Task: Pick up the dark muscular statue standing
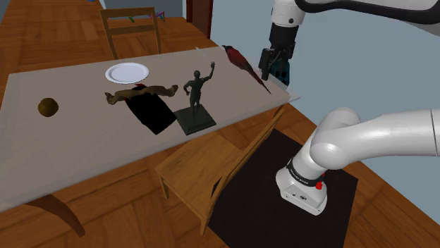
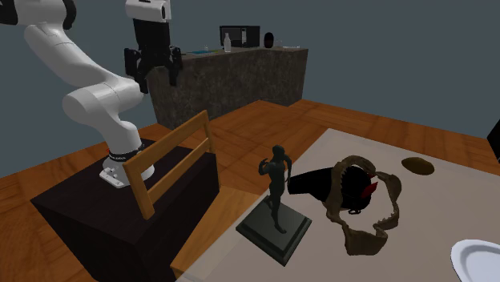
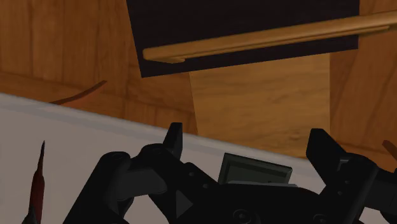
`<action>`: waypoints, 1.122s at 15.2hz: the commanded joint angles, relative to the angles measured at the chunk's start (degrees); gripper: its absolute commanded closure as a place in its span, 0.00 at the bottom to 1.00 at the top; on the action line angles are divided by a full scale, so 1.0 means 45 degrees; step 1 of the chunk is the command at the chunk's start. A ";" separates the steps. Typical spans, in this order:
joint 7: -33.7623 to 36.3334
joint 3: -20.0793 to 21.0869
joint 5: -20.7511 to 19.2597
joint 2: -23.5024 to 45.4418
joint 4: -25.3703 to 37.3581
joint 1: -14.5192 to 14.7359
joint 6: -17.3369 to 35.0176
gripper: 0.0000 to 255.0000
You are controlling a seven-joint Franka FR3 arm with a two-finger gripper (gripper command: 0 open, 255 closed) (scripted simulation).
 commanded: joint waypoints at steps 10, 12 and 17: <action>0.0709 0.0287 0.0125 0.3596 0.0773 0.0161 0.3739 0.00; 0.0857 0.0345 0.0122 0.4460 0.1137 0.0182 0.4442 0.00; 0.1222 0.0479 0.0064 0.6659 0.2339 0.0213 0.5944 0.00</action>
